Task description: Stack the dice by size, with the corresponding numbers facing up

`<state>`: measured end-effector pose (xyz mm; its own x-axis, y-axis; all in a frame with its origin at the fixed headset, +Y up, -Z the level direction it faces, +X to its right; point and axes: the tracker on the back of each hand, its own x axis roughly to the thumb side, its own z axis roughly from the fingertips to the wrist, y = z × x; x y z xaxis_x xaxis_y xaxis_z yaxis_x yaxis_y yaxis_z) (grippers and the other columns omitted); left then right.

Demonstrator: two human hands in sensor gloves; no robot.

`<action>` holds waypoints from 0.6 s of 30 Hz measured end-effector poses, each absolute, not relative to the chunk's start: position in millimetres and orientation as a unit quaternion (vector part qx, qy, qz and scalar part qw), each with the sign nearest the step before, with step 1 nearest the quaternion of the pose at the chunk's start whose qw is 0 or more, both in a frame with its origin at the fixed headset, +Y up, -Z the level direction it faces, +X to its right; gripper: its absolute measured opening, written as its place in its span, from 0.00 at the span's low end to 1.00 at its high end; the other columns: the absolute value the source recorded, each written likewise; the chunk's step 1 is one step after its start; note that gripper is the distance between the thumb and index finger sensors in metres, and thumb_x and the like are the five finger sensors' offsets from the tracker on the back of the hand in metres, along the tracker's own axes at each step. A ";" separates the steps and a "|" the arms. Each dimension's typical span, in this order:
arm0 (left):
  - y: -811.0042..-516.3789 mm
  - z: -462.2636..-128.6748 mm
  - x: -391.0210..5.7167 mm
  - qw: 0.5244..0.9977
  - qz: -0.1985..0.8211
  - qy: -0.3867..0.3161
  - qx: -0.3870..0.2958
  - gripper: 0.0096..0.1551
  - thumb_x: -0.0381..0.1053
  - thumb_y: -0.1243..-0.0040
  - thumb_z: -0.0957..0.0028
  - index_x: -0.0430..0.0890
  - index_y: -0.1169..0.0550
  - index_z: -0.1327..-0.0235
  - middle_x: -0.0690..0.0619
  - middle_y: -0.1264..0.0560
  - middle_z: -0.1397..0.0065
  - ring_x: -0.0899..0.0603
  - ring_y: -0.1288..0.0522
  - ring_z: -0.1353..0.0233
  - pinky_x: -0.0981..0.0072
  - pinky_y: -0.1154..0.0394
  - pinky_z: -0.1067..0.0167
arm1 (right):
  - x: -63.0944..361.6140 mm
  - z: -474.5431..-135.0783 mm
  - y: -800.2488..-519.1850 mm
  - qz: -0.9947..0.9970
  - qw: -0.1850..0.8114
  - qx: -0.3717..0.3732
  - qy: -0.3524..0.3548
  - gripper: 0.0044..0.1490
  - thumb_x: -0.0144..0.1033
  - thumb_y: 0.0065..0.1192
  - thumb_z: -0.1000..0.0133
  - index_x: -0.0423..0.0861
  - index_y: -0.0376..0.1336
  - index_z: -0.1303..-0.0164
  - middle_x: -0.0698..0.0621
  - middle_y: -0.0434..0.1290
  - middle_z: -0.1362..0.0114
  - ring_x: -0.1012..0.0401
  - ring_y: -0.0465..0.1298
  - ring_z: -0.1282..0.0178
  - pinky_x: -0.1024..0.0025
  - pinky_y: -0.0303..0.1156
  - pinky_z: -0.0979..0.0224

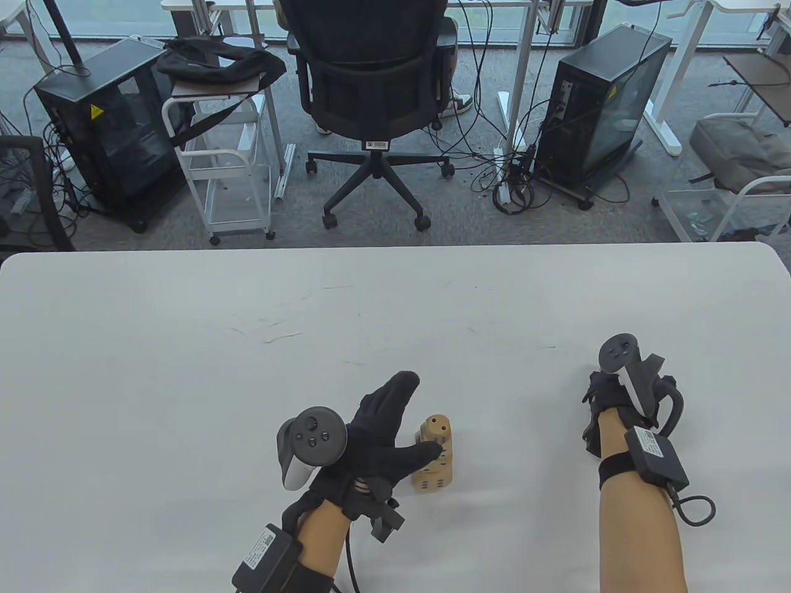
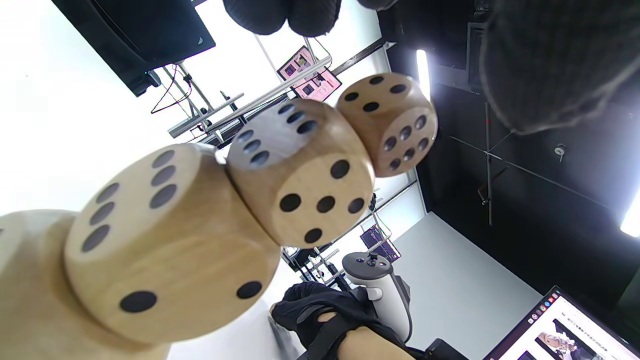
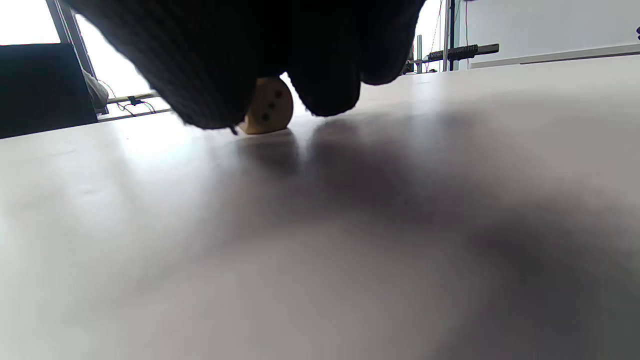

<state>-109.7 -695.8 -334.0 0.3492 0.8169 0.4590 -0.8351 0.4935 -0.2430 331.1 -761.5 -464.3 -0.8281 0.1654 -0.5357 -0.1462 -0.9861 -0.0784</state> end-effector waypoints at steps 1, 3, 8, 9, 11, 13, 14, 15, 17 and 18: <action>-695.7 -333.9 -109.5 0.821 0.503 -0.269 0.017 0.61 0.72 0.25 0.59 0.56 0.47 0.22 0.49 0.45 0.13 0.37 0.45 0.13 0.23 0.57 0.23 | 331.2 -464.7 -761.2 0.956 0.080 -0.282 -0.020 0.37 0.46 0.77 0.50 0.55 0.61 0.33 0.46 0.74 0.29 0.45 0.67 0.22 0.33 0.49 0.21; -695.7 -333.8 -109.5 0.821 0.503 -0.269 0.017 0.61 0.72 0.26 0.59 0.56 0.47 0.22 0.49 0.45 0.13 0.37 0.45 0.13 0.23 0.57 0.23 | 331.9 -465.1 -760.4 0.955 0.082 -0.284 -0.022 0.35 0.47 0.77 0.50 0.56 0.62 0.35 0.46 0.74 0.30 0.45 0.67 0.23 0.33 0.49 0.21; -695.4 -333.7 -109.7 0.820 0.504 -0.269 0.018 0.60 0.72 0.26 0.59 0.56 0.47 0.22 0.49 0.45 0.13 0.37 0.45 0.13 0.23 0.57 0.23 | 332.1 -465.0 -758.6 0.954 0.078 -0.289 -0.033 0.31 0.48 0.79 0.52 0.57 0.66 0.40 0.48 0.78 0.33 0.46 0.70 0.24 0.34 0.51 0.21; -695.5 -333.8 -109.8 0.820 0.504 -0.269 0.018 0.60 0.72 0.26 0.59 0.56 0.47 0.22 0.49 0.45 0.13 0.37 0.45 0.13 0.23 0.57 0.23 | 332.0 -465.2 -758.0 0.954 0.079 -0.288 -0.034 0.31 0.47 0.80 0.52 0.57 0.66 0.40 0.48 0.78 0.33 0.47 0.70 0.25 0.34 0.52 0.21; -695.4 -333.8 -109.8 0.820 0.505 -0.269 0.018 0.60 0.71 0.26 0.59 0.56 0.47 0.22 0.49 0.45 0.13 0.37 0.45 0.13 0.23 0.57 0.23 | 331.6 -466.0 -757.1 0.954 0.084 -0.287 -0.033 0.31 0.45 0.81 0.52 0.56 0.66 0.41 0.49 0.80 0.35 0.47 0.71 0.25 0.34 0.52 0.21; -695.2 -333.9 -109.9 0.819 0.506 -0.270 0.018 0.60 0.72 0.26 0.59 0.56 0.47 0.22 0.49 0.46 0.13 0.37 0.45 0.13 0.23 0.57 0.23 | 331.8 -467.2 -756.7 0.955 0.099 -0.276 -0.031 0.30 0.43 0.82 0.53 0.56 0.67 0.43 0.49 0.80 0.35 0.48 0.71 0.25 0.33 0.52 0.21; -695.0 -333.9 -109.9 0.819 0.507 -0.270 0.018 0.60 0.71 0.26 0.59 0.56 0.47 0.22 0.49 0.46 0.13 0.37 0.45 0.13 0.23 0.57 0.23 | 331.9 -466.7 -756.4 0.955 0.103 -0.278 -0.029 0.29 0.42 0.83 0.53 0.56 0.68 0.43 0.49 0.80 0.36 0.48 0.72 0.26 0.34 0.52 0.21; -694.9 -333.8 -109.9 0.819 0.506 -0.270 0.018 0.60 0.72 0.26 0.59 0.56 0.47 0.22 0.49 0.46 0.13 0.37 0.45 0.13 0.23 0.57 0.23 | 332.0 -466.5 -756.6 0.955 0.106 -0.275 -0.029 0.29 0.42 0.83 0.53 0.56 0.68 0.43 0.48 0.80 0.36 0.48 0.73 0.27 0.33 0.52 0.22; -694.6 -333.8 -109.7 0.818 0.507 -0.272 0.018 0.60 0.71 0.26 0.59 0.56 0.47 0.22 0.49 0.46 0.13 0.37 0.45 0.13 0.23 0.57 0.23 | 330.7 -463.7 -758.0 0.958 0.103 -0.267 -0.032 0.32 0.40 0.83 0.54 0.55 0.66 0.41 0.47 0.79 0.35 0.46 0.72 0.28 0.32 0.52 0.22; -694.3 -333.8 -109.7 0.817 0.507 -0.272 0.018 0.60 0.72 0.26 0.59 0.56 0.47 0.22 0.49 0.46 0.13 0.37 0.45 0.13 0.23 0.57 0.23 | 329.8 -462.4 -757.8 0.960 0.096 -0.262 -0.031 0.32 0.40 0.83 0.54 0.54 0.66 0.41 0.46 0.79 0.35 0.46 0.72 0.28 0.32 0.52 0.23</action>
